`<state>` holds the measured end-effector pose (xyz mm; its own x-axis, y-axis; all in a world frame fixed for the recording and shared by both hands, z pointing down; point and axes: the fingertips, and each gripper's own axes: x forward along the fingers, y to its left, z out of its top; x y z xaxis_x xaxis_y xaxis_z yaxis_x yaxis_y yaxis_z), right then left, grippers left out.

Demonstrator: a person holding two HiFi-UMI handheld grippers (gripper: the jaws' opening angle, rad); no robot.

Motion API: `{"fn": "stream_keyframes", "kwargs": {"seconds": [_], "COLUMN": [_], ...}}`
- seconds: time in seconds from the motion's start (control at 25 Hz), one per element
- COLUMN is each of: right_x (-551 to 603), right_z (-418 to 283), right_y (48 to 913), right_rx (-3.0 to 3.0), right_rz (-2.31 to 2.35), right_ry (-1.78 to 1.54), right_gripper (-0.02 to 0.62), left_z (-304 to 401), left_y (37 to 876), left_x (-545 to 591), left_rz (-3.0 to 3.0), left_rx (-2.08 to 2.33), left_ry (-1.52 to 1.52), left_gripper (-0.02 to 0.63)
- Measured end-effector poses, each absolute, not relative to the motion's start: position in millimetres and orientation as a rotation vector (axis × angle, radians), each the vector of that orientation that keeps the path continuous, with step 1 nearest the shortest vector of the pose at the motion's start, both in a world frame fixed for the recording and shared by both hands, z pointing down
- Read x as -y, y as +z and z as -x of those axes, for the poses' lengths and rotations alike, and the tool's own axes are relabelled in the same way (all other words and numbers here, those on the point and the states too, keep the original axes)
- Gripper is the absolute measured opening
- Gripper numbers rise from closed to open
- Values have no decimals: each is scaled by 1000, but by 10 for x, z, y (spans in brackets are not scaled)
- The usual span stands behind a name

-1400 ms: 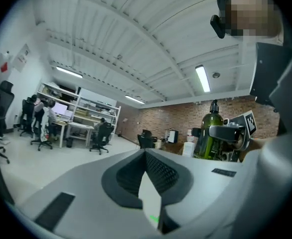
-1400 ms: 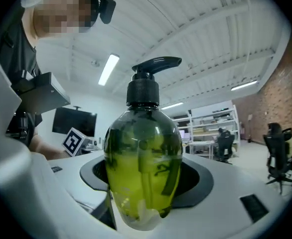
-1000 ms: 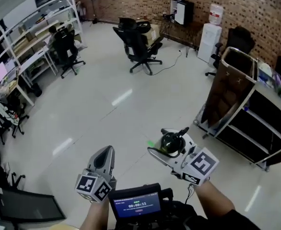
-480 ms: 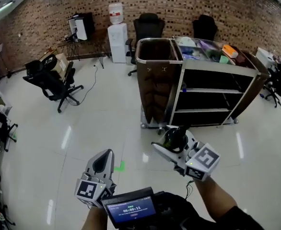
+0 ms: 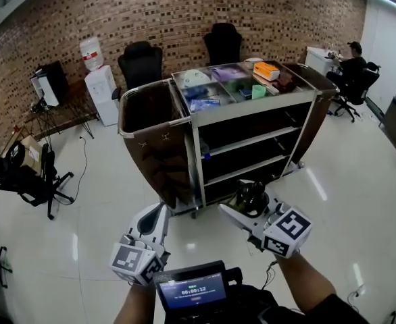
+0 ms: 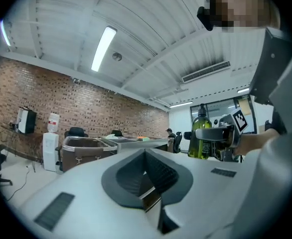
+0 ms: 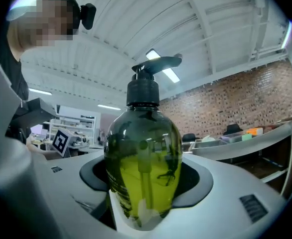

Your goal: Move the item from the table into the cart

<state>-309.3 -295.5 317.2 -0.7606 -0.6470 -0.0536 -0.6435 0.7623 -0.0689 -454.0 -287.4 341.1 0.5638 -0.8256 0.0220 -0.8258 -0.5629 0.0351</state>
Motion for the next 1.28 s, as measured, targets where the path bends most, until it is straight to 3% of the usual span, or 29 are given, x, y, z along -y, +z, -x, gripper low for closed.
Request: {"fn": "stream_keyframes", "kwargs": {"seconds": [0.4, 0.8, 1.28], "right_x": [5207, 6665, 8409], "right_z": [2315, 1680, -352], "right_y": [3019, 2698, 2457], "right_rx": [-2680, -2551, -2643], "right_rz": [1417, 1654, 1606], "right_ry": [-88, -79, -18], "right_gripper": [273, 272, 272], "left_z": [3677, 2992, 907], "left_y": [3132, 2714, 2524], "left_x": [5321, 7074, 8483], "left_rz": [-2968, -2993, -2986], "left_rx": [1010, 741, 666], "left_ry": [-15, -44, -96], "left_gripper": [-15, -17, -16]}}
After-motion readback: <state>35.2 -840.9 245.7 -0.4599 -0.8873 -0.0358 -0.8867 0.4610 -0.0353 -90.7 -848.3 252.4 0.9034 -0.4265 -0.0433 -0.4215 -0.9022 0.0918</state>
